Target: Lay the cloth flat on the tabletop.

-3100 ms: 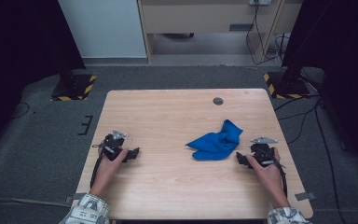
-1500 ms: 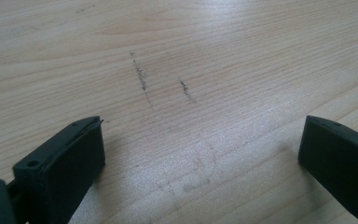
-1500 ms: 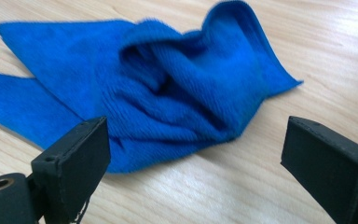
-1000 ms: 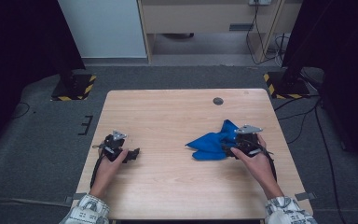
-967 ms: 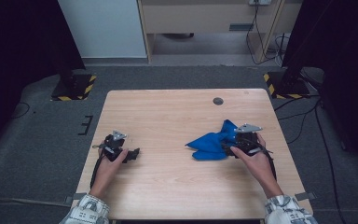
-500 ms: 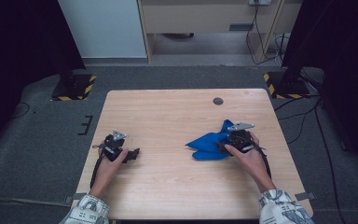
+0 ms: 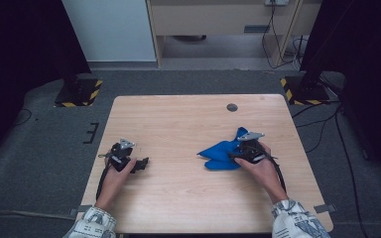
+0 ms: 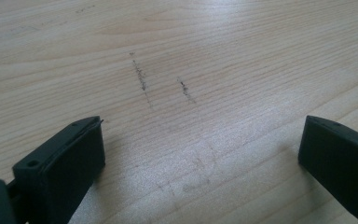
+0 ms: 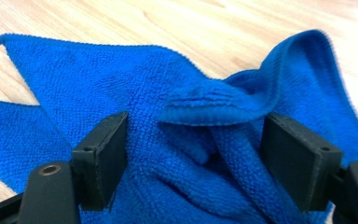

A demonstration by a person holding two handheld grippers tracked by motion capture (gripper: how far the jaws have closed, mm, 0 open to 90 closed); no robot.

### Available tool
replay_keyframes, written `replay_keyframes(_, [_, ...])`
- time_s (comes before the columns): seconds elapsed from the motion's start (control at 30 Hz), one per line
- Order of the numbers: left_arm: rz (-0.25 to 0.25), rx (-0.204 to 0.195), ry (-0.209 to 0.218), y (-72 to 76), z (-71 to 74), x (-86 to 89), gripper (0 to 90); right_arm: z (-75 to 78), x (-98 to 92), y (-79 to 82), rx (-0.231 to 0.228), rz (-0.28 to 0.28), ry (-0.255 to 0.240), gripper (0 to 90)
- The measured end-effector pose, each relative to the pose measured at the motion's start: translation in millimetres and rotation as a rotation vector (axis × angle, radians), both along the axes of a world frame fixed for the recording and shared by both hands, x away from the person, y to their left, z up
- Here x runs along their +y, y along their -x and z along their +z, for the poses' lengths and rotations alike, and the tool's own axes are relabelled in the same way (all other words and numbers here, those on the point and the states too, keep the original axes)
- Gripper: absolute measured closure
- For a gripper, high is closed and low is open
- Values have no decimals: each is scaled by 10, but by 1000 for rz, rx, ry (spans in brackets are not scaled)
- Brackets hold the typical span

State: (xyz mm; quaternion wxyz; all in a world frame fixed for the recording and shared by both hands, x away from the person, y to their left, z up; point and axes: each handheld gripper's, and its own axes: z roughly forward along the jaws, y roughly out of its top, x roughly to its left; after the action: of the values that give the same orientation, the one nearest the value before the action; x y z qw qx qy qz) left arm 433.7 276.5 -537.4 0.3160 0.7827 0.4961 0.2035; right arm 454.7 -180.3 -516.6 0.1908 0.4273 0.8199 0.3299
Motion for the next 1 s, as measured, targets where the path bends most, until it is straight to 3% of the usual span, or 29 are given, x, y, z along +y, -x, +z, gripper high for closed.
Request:
replay_keyframes(0.07, [0,0,0,0,0,0,0,-23,22,0,8,1,14,341])
replay_keyframes(0.1, [0,0,0,0,0,0,0,-30,36,4,7,15,10,443])
replay_keyframes(0.13, [0,0,0,0,0,0,0,-30,36,4,7,15,10,443])
replay_keyframes(0.17, [0,0,0,0,0,0,0,-22,48,15,6,30,7,541])
replay_keyframes(0.2, [0,0,0,0,0,0,0,-22,48,15,6,30,7,541])
replay_keyframes(0.27, [-1,0,0,-1,0,0,0,-9,61,30,-3,46,11,651])
replay_keyframes(0.43, [-1,0,0,-1,0,0,0,29,52,43,-17,56,-8,731])
replay_keyframes(0.63, [-2,0,0,-1,0,0,0,95,77,72,-26,73,-33,746])
replay_keyframes(1.0, [-2,0,0,-2,0,0,0,280,295,132,-55,130,-78,749])
